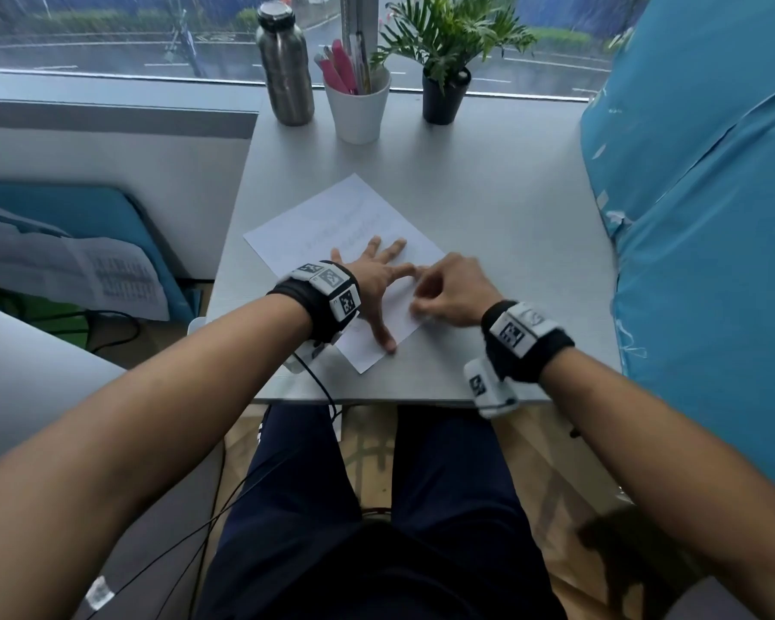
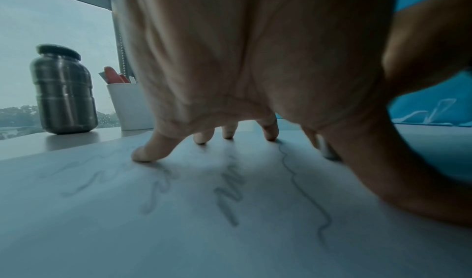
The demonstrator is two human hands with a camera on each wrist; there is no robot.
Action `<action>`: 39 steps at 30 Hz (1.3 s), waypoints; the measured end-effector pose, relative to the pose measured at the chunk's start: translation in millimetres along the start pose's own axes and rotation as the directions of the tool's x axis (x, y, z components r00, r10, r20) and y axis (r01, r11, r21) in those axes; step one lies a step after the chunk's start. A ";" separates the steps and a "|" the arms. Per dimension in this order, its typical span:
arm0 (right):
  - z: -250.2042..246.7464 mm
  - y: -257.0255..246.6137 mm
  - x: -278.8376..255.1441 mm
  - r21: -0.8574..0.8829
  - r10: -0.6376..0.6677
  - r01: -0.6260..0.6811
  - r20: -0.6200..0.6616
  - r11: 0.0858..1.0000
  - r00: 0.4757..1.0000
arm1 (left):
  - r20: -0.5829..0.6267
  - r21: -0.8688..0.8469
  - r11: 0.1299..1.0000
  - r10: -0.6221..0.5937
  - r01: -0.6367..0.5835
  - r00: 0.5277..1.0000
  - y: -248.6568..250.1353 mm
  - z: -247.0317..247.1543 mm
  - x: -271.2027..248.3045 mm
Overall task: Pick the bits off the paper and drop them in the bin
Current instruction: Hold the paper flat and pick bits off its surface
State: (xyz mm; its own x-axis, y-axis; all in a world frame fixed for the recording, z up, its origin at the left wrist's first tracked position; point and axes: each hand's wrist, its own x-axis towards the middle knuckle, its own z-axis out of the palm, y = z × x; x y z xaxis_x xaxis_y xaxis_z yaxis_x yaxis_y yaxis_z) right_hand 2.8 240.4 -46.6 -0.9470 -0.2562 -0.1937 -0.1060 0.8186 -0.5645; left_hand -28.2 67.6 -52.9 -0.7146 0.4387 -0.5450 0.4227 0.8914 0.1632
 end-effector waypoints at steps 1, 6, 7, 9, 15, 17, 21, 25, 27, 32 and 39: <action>6.5 -5.5 -5.5 -0.008 -0.045 0.046 0.059 0.999 0.997 | 0.005 0.009 1.000 0.005 -0.005 1.000 -0.6 -0.7 0.0; -33.7 29.3 17.0 0.022 0.170 -0.168 -0.125 0.985 0.978 | -0.006 -0.033 0.999 0.011 -0.011 1.000 1.3 -2.3 -4.4; -41.3 38.2 19.3 0.016 0.206 -0.207 -0.161 0.978 0.965 | -0.024 -0.057 0.998 0.016 -0.017 1.000 2.1 -1.5 -4.0; -48.1 45.1 20.9 0.042 0.228 -0.224 -0.185 0.974 0.956 | -0.091 -0.105 0.994 0.024 -0.034 0.996 4.4 -2.1 -0.8; -29.6 26.5 13.5 0.081 0.114 -0.108 -0.072 0.991 0.991 | -0.235 -0.185 0.981 0.007 -0.051 0.972 13.7 0.9 10.8; -17.1 16.9 11.8 0.065 0.043 -0.043 -0.001 0.997 0.999 | -0.213 -0.168 0.985 -0.003 -0.033 0.977 11.0 2.5 13.3; -6.6 13.4 12.0 0.057 0.033 -0.035 0.027 0.998 0.999 | -0.130 -0.154 0.988 -0.026 0.006 0.991 6.4 4.8 16.7; -27.6 32.9 24.3 0.036 0.158 -0.155 -0.149 0.987 0.976 | -0.092 -0.139 0.990 -0.028 0.015 0.995 6.0 3.7 16.0; -26.2 26.6 24.3 0.024 0.130 -0.128 -0.157 0.991 0.979 | -0.082 -0.131 0.991 -0.029 0.018 0.996 6.1 2.8 18.1; -7.6 10.1 13.8 -0.013 0.014 -0.014 -0.018 1.000 1.000 | -0.079 -0.114 0.993 -0.027 0.018 0.997 6.8 2.2 21.4; -15.4 12.4 18.2 -0.009 0.053 -0.054 -0.072 0.998 0.996 | -0.079 -0.118 0.993 -0.035 0.025 0.996 7.0 2.4 21.7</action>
State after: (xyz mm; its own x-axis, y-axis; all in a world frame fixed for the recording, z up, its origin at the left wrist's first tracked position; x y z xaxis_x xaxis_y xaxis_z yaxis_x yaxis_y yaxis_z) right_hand -20.4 253.9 -44.8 -0.9707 -0.1745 -0.1654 -0.0571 0.8356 -0.5464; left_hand -39.4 83.1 -65.5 -0.7708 0.4148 -0.4836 0.3358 0.9095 0.2451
